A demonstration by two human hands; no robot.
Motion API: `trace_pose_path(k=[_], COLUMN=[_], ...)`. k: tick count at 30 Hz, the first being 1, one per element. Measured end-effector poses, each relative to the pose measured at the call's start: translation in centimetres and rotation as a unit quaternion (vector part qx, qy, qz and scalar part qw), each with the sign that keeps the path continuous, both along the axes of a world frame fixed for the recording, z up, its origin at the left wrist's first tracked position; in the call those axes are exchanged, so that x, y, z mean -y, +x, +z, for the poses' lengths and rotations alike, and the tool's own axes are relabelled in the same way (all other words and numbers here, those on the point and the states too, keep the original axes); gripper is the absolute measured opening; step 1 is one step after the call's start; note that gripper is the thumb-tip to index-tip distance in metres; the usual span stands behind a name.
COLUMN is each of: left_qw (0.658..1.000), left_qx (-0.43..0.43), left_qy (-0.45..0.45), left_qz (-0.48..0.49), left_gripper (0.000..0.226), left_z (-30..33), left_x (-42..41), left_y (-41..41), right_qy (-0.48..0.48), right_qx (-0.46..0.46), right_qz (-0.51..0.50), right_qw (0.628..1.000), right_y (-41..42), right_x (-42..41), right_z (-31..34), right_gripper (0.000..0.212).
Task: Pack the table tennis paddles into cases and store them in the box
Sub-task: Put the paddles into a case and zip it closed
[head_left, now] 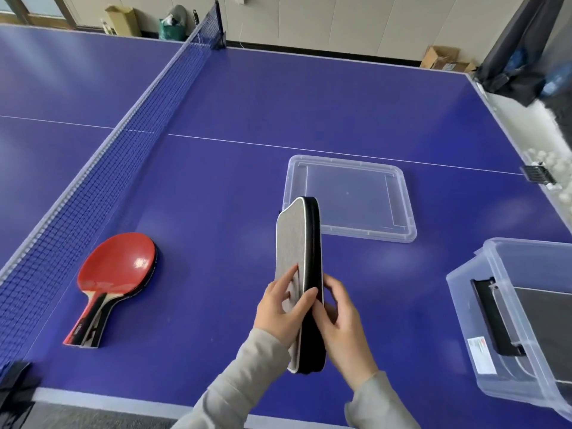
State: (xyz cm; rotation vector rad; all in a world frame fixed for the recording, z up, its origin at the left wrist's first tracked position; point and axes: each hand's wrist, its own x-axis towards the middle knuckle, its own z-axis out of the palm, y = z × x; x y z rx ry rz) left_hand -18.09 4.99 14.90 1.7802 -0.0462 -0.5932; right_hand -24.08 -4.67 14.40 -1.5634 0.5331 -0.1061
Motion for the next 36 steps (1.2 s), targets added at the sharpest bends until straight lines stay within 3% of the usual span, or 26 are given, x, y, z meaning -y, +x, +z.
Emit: trace_pose_path(k=[4,7,12,18,28,36], left_qw=[0.996,0.982,0.964,0.96,0.959,0.952], left_qx=[0.054,0.078,0.042,-0.006,-0.002,0.07], left_qy=[0.033,0.109,0.198,0.209,0.224,0.278], left_qz=[0.06,0.13,0.173,0.187,0.172,0.109], left_gripper=[0.042,0.045,0.046,0.051,0.052,0.055], left_z=[-0.3,-1.6,-4.8,-10.9,-15.5,-16.9], left_x=[-3.1,-7.2,-13.7,-17.4,-16.6,-17.0], left_y=[1.0,2.9,5.9,8.4,10.4,10.9], right_qy=[-0.021,0.011,0.047,0.02,-0.183,-0.263], right_qx=[-0.002,-0.012,-0.076,-0.149,-0.267,-0.279], right_qz=[-0.007,-0.043,-0.062,-0.096,-0.109,-0.107], right_qw=[1.0,0.999,0.994,0.984,0.94,0.917], right_y=[-0.2,-0.4,-0.9,-0.8,0.6,0.8], right_x=[0.9,3.0,6.9,7.8,6.0,5.0], right_z=[-0.7,-1.5,-4.8,-9.7,-14.8,-15.2], right_gripper=[0.029,0.029,0.031,0.028,0.028,0.05])
